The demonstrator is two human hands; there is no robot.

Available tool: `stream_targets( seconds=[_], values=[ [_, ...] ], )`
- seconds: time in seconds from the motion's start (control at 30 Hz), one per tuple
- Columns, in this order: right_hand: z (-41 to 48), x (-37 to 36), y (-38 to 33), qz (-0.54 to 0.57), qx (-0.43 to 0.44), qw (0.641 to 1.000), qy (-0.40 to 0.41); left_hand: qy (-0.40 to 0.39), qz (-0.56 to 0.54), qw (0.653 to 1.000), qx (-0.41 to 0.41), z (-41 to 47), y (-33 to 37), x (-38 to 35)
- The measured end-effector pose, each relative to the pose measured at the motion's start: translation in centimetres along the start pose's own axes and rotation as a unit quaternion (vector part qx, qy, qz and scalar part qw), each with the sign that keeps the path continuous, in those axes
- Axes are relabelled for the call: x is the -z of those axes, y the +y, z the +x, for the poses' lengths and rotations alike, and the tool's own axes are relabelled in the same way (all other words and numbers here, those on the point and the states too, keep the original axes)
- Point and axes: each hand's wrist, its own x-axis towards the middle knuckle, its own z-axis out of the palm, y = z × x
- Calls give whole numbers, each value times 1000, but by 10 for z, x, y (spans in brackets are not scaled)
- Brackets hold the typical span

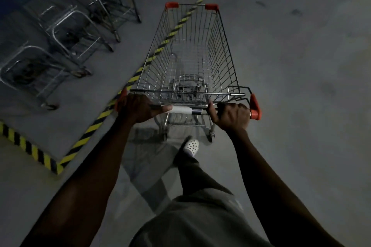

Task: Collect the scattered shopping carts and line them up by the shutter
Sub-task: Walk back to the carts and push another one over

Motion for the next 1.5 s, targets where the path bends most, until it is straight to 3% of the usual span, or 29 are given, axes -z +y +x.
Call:
stream_targets(
  seconds=[0.13,0.47,0.77,0.93,1.13,1.5],
  values=[
    [107,-43,-9,4,2,1000,-15,11,-19,1000,8,106,-23,8],
    [349,-142,-36,14,12,999,-36,225,-33,974,16,323,-77,-5],
    [527,-237,-93,17,11,1000,-10,155,-148,976,41,524,-167,6],
    [624,-280,-137,39,-2,999,17,33,-129,989,56,639,-215,38],
    [720,-327,-180,64,-45,997,-8,-19,-119,992,36,775,-267,67],
    [961,-444,-187,77,-45,996,28,16,-75,993,89,1013,-307,65]
  ],
)
